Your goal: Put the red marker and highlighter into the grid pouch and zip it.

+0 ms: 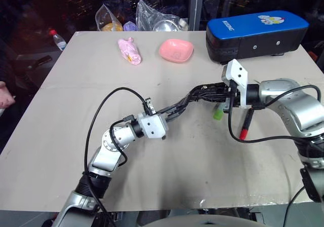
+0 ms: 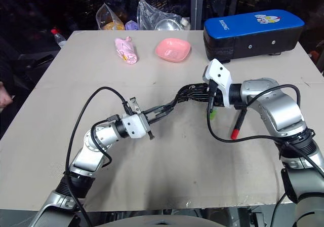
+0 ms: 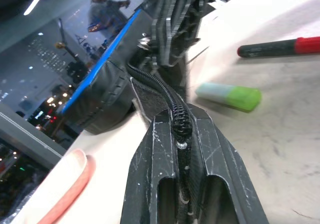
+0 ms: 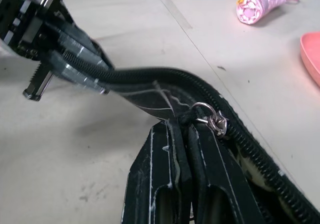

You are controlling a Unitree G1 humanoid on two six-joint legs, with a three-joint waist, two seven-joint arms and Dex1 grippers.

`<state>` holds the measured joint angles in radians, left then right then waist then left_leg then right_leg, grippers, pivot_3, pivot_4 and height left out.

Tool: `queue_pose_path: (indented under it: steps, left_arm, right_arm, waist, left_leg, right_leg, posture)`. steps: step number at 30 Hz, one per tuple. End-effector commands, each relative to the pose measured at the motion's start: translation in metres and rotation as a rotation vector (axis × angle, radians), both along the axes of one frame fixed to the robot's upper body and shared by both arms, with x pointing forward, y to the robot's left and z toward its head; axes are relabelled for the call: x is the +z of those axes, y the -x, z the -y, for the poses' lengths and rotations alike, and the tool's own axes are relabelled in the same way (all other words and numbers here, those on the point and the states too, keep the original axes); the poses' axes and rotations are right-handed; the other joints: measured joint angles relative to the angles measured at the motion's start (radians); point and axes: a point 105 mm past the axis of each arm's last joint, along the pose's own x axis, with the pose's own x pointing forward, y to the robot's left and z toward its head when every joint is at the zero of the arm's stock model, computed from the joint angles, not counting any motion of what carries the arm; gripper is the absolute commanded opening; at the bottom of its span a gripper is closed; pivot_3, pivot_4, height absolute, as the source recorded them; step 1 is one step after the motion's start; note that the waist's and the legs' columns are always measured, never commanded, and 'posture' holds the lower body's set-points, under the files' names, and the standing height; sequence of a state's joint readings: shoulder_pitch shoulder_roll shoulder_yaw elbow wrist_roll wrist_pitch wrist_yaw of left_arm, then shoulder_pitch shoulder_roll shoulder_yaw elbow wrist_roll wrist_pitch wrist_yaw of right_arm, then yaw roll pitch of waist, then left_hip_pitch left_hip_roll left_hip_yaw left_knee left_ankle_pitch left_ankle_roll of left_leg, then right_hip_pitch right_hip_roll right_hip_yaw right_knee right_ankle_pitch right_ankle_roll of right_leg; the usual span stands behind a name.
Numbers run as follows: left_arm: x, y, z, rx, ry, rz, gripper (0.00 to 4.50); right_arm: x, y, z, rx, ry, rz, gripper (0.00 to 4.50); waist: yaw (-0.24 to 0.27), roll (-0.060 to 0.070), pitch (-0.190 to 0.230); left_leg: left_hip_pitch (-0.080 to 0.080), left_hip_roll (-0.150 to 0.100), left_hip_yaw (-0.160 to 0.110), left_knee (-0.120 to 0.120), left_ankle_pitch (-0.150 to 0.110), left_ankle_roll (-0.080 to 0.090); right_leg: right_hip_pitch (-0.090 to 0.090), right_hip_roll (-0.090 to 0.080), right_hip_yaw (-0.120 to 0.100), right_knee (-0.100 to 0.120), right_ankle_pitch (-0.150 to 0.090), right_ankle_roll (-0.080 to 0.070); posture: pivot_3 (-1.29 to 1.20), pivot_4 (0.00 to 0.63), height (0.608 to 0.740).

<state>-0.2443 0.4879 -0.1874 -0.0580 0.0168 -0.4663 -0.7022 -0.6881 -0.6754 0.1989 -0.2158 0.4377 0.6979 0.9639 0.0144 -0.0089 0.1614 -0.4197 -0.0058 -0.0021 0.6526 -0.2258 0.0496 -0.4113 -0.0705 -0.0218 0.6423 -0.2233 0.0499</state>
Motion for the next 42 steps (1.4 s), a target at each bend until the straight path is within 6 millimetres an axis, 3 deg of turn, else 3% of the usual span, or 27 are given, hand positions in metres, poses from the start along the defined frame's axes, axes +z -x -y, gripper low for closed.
queue_pose_path:
  steps: [1, 12, 23, 28, 33, 37, 40, 42]
  left_arm:
    - [0.009, 0.008, 0.003, -0.039, 0.013, 0.024, 0.07]
    - [0.010, 0.006, 0.005, -0.044, 0.010, 0.023, 0.07]
    - [0.014, 0.016, 0.008, -0.103, 0.022, -0.014, 0.07]
    - [0.014, 0.017, 0.011, -0.131, 0.024, -0.033, 0.07]
    - [0.014, 0.017, 0.010, -0.138, 0.013, -0.036, 0.07]
    - [0.012, 0.017, 0.008, -0.137, 0.006, -0.038, 0.07]
    - [0.011, 0.017, 0.007, -0.131, 0.002, -0.040, 0.07]
    - [0.010, 0.017, 0.006, -0.128, 0.001, -0.043, 0.07]
  right_arm:
    - [0.014, 0.005, -0.008, 0.072, 0.011, 0.062, 0.00]
    - [0.005, 0.026, -0.028, 0.236, 0.106, 0.083, 0.00]
    - [0.010, -0.003, -0.019, 0.086, 0.113, 0.149, 0.00]
    - [0.002, 0.014, -0.038, 0.203, 0.146, 0.184, 0.00]
    - [-0.011, 0.025, -0.035, 0.298, 0.229, 0.201, 0.00]
    - [-0.007, 0.015, -0.030, 0.251, 0.215, 0.226, 0.00]
    - [0.000, -0.016, -0.012, 0.079, 0.218, 0.281, 0.00]
    - [0.002, -0.024, -0.005, 0.035, 0.220, 0.289, 0.00]
  waist:
    - [0.000, 0.000, 0.000]
    - [-0.001, 0.000, 0.000]
    - [-0.001, 0.000, 0.000]
    - [-0.001, 0.000, 0.000]
    - [0.000, 0.000, 0.000]
    - [-0.002, 0.000, 0.000]
    - [-0.002, 0.000, 0.000]
    - [0.000, 0.000, 0.000]
  left_leg:
    - [0.000, 0.000, 0.000, 0.000, 0.000, 0.000]
    - [0.000, 0.000, 0.000, 0.000, 0.000, 0.000]
    - [0.000, 0.000, 0.000, 0.000, 0.000, 0.000]
    - [0.000, 0.000, 0.000, 0.000, 0.000, 0.000]
    - [0.000, 0.000, 0.000, 0.000, 0.000, 0.000]
    - [0.000, 0.000, 0.000, 0.001, 0.000, 0.000]
    - [0.001, 0.000, 0.000, 0.000, 0.000, 0.000]
    - [0.001, 0.000, 0.000, 0.000, 0.000, 0.000]
  right_leg:
    - [0.000, 0.000, 0.000, 0.000, 0.000, 0.000]
    - [0.000, 0.000, 0.000, 0.000, 0.000, 0.000]
    - [0.000, -0.001, 0.000, 0.000, 0.000, 0.000]
    - [0.000, 0.000, 0.000, 0.000, 0.000, 0.000]
    - [0.000, 0.000, -0.001, 0.000, 0.000, 0.000]
    - [0.000, 0.000, -0.001, 0.000, 0.000, 0.000]
    - [0.000, 0.001, 0.000, 0.000, 0.000, 0.000]
    - [0.000, 0.001, 0.000, 0.000, 0.000, 0.000]
  posture:
    - [0.00, 0.150, 0.734]
    - [0.00, 0.150, 0.734]
    - [0.00, 0.150, 0.734]
    - [0.00, 0.150, 0.734]
    - [0.00, 0.150, 0.734]
    - [0.00, 0.150, 0.734]
    - [0.00, 0.150, 0.734]
    - [0.00, 0.150, 0.734]
